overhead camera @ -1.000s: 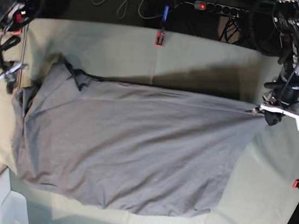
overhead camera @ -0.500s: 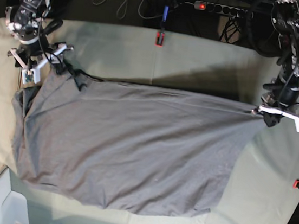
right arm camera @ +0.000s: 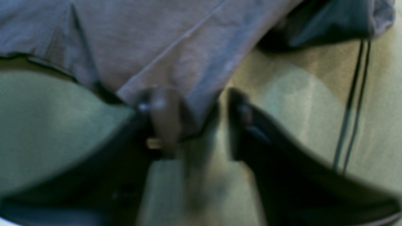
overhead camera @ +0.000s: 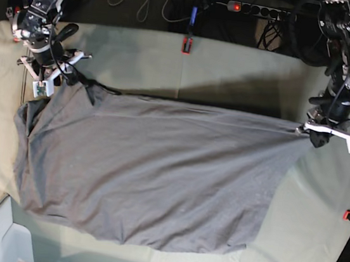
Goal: Layout the t-shirt on the table in an organized manner, then fold the t-shirt properly
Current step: 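Pull the held shirt edge outward with the right gripper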
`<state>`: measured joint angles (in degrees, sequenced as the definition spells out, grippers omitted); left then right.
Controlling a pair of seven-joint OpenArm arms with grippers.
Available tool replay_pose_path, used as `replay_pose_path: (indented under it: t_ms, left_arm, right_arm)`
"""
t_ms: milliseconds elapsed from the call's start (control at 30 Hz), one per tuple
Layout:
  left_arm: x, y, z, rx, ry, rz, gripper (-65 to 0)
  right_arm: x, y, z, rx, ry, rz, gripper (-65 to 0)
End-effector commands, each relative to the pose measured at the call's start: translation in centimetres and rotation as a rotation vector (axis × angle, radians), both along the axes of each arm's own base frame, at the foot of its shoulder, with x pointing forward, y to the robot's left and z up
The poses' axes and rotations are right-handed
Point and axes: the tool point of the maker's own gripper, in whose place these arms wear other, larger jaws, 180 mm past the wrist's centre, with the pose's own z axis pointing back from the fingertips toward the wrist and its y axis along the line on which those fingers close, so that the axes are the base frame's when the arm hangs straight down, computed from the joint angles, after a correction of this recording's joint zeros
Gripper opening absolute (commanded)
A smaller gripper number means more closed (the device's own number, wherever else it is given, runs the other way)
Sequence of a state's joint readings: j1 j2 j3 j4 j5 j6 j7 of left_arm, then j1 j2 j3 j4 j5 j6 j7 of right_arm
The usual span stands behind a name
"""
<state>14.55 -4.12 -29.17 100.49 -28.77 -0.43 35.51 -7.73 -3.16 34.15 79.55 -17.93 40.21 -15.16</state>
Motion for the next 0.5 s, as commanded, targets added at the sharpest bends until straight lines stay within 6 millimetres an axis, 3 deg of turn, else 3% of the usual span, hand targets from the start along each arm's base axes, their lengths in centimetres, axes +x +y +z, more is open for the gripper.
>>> replay_pose_path:
  t_ms: [0,33,267,467]
  left_arm:
    - [0.6,0.5,1.3,0.023,-0.045,0.002,-65.0]
    - [0.6,0.4,1.3,0.022,-0.045,0.001,-65.0]
    - [0.7,0.3,1.3,0.022,-0.045,-0.001,-65.0]
    - [0.4,0.3,1.0,0.022,-0.037,-0.001,-65.0]
  right_arm:
    - [0.4,-0.4,0.9,-0.006,-0.040,-0.007,-60.5]
    - [0.2,-0.5,1.1,-0.013,-0.044,-0.004,-65.0]
    - [-2.5,0.1,3.8,-0.069,-0.082,-0.009,-65.0]
    - [-5.3,1.5,9.8,-0.045,-0.207,-0.017,-65.0]
